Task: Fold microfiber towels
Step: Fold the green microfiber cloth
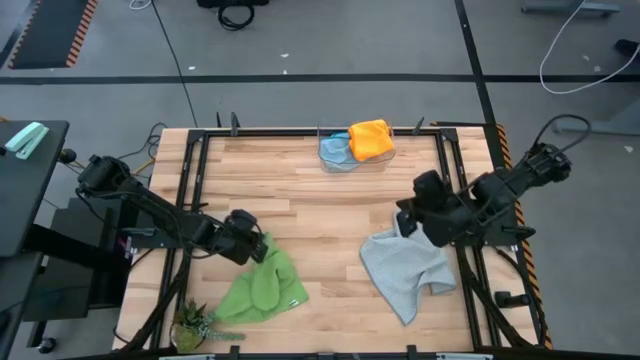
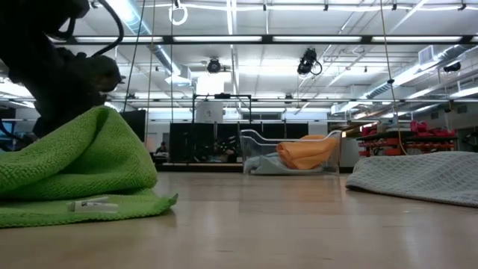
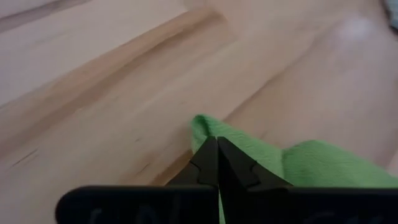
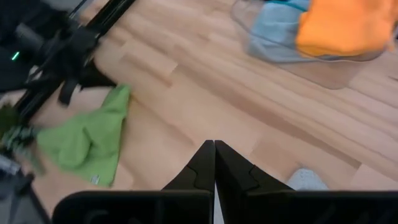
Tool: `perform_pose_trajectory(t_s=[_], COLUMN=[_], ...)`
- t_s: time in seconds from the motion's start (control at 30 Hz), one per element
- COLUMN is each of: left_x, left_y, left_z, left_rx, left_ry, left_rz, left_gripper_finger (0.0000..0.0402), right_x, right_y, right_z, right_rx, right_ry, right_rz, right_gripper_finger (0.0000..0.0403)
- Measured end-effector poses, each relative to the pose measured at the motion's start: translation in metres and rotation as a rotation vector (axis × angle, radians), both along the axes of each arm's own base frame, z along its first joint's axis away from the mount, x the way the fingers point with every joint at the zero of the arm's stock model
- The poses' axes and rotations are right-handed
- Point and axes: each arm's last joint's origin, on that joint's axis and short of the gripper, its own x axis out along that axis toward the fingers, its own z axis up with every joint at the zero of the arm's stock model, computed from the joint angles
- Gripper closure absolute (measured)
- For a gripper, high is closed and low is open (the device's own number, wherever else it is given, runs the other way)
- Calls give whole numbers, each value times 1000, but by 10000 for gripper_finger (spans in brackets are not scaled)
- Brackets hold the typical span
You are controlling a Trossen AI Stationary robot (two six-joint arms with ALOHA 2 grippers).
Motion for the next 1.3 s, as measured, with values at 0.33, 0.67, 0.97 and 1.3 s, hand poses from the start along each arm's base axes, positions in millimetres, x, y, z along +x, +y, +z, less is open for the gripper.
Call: perform_pose_trajectory(t_s=[0.33,0.67,0.97,1.3], left_x=[11,36,72,109], left_y=[-5,-5,0,5], left_z=[9,45,127,193], left_rx=[9,16,18,77], left_ry=[-115,-222,-408,-407], left_rz=[-87,-90,-172,-184], left_gripper_finger=[400,401,401,401], right_x=[18,32,53,72], right_y=[-18,-6,-12,-37], right_z=[-30,-118,-153,-137], right_rx=[50,207,113,64], right_ry=[59,155,-58,-189], right_rz=[-82,121,374,530], right_gripper_finger=[392,392,392,381])
